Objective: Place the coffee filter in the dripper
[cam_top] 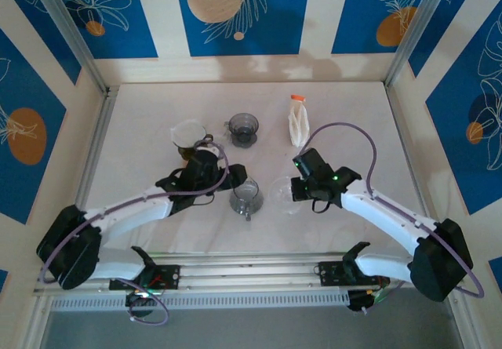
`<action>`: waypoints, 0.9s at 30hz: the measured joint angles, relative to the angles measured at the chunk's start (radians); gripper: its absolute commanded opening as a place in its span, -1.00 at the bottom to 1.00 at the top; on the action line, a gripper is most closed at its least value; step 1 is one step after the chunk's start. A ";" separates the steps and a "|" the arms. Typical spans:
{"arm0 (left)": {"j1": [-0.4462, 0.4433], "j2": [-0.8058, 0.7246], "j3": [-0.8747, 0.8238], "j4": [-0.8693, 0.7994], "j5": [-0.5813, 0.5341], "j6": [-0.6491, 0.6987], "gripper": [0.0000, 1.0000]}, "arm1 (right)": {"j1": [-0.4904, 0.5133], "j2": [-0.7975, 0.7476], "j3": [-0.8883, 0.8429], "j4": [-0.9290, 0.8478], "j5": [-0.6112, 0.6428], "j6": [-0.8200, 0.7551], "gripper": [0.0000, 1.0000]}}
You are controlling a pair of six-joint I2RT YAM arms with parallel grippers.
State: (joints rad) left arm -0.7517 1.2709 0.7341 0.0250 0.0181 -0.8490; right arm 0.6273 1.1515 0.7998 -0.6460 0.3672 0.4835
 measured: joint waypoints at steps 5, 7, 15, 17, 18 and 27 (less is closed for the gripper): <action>0.002 -0.119 0.095 -0.077 -0.034 0.074 0.60 | -0.001 -0.043 0.098 -0.042 -0.002 -0.022 -1.00; 0.003 -0.163 0.109 -0.103 -0.051 0.100 0.66 | 0.000 -0.055 0.143 -0.054 -0.011 -0.032 -1.00; 0.005 -0.364 0.109 -0.236 -0.160 0.194 1.00 | 0.043 -0.026 0.335 -0.081 -0.139 -0.055 -1.00; 0.005 -0.417 0.101 -0.259 -0.187 0.207 1.00 | 0.064 0.007 0.361 -0.080 -0.178 -0.055 -1.00; 0.005 -0.445 0.092 -0.264 -0.201 0.214 1.00 | 0.075 0.031 0.372 -0.082 -0.199 -0.054 -1.00; 0.005 -0.761 -0.117 -0.311 -0.325 0.227 1.00 | 0.133 0.230 0.450 -0.092 -0.276 -0.041 -1.00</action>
State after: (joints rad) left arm -0.7464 0.5098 0.6174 -0.2863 -0.3069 -0.6220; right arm 0.7601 1.3815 1.2495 -0.7383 0.0910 0.4427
